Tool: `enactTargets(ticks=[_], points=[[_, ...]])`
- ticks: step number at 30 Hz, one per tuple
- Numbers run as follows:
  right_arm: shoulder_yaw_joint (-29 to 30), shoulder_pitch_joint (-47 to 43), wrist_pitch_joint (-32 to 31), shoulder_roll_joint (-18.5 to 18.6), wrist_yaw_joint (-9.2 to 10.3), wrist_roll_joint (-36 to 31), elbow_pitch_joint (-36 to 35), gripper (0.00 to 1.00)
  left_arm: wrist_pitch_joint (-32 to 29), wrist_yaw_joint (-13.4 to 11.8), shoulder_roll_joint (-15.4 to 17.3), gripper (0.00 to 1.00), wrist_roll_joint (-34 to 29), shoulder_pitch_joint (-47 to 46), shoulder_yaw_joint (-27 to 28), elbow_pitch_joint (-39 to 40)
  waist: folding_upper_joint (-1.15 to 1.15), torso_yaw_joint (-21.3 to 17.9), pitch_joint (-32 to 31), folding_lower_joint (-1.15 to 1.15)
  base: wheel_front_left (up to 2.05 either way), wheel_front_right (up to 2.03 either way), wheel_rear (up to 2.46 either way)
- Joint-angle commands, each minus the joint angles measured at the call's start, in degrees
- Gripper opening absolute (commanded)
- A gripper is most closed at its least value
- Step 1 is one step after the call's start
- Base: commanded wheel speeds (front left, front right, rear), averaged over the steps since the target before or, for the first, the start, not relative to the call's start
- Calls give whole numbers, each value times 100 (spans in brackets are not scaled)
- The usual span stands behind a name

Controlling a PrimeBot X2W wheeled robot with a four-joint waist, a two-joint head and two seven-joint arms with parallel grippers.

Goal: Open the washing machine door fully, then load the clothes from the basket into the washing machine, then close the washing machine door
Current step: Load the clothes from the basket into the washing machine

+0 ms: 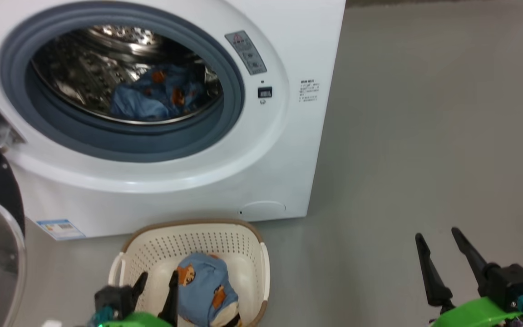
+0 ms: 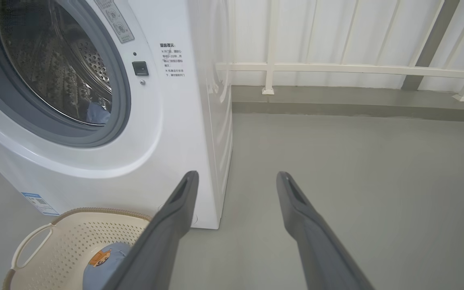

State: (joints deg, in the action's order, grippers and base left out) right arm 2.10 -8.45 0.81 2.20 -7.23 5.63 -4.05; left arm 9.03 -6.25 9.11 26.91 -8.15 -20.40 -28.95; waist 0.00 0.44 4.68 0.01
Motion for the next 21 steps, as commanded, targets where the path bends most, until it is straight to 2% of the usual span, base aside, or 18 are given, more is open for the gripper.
enactTargets(ticks=[1, 7, 21], points=[[-140, 289, 3, 83, -25, 42, -200, 100, -26, 35, 64, 100, 42, -320, 164, -8, 0, -74, 397, 0, 0, 0, 0], [-202, 640, 72, 138, -25, 55, -313, 100, -429, 316, -12, 100, 81, -1336, 41, -1114, 0, -203, 1196, -1, 0, 0, 0], [-529, 1715, 344, 268, -25, 102, -443, 100, -725, 833, -190, 100, 284, -3465, 77, -3462, 0, -610, 3258, -1, 0, 0, 0]])
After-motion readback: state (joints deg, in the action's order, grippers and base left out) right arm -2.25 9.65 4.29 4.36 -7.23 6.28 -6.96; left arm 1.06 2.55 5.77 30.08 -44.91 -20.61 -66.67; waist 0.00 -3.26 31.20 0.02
